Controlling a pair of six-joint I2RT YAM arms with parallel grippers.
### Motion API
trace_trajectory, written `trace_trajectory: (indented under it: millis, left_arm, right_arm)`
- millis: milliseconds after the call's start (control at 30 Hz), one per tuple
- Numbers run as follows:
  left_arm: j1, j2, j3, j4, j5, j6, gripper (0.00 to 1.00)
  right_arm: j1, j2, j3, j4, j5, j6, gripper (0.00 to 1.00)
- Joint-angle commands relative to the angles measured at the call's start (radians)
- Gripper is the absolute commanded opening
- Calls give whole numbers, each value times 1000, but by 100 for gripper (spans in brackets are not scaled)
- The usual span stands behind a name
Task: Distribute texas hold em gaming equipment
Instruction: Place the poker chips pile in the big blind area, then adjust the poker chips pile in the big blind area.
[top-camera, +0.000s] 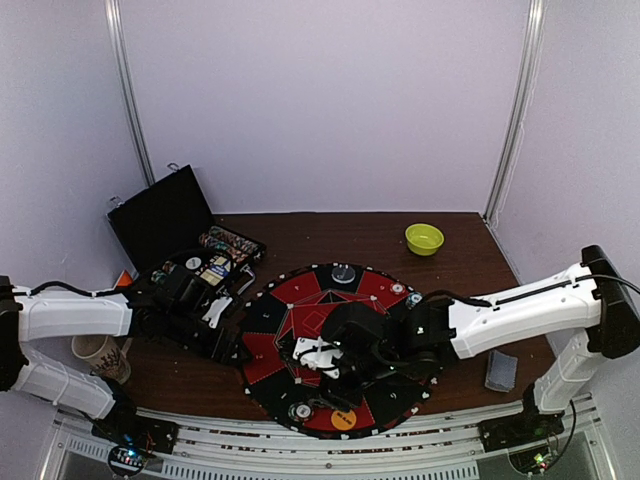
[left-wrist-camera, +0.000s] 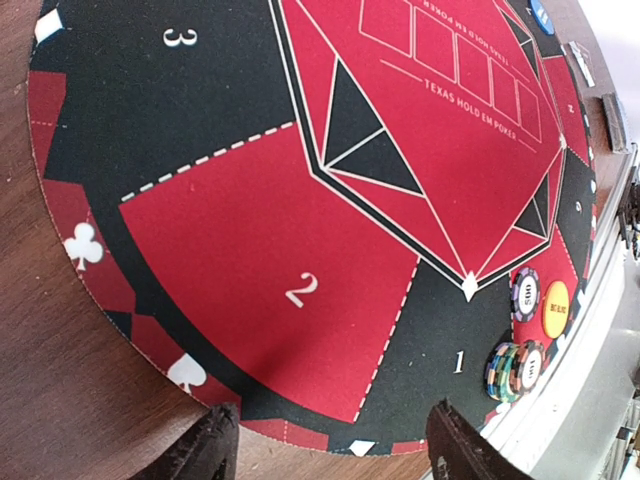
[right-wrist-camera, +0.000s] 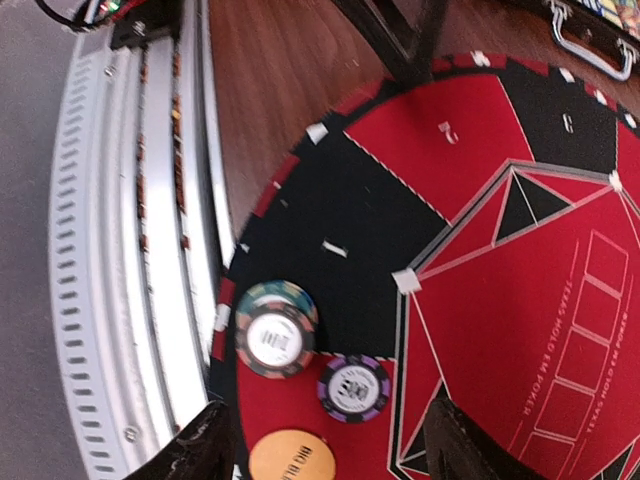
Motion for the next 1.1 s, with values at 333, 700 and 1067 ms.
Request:
trace_trajectory:
  millis: [333, 700, 1067]
  left_arm:
    - [8, -25, 24, -2, -21, 16, 67]
    - [7, -13, 34, -5, -31, 25, 67]
    - [7, -6, 47, -22, -36, 42, 67]
  right_arm:
    - [-68, 233, 52, -124, 30, -66, 71]
    - [-78, 286, 92, -158, 23, -55, 61]
    - [-59, 312, 107, -191, 13, -56, 47]
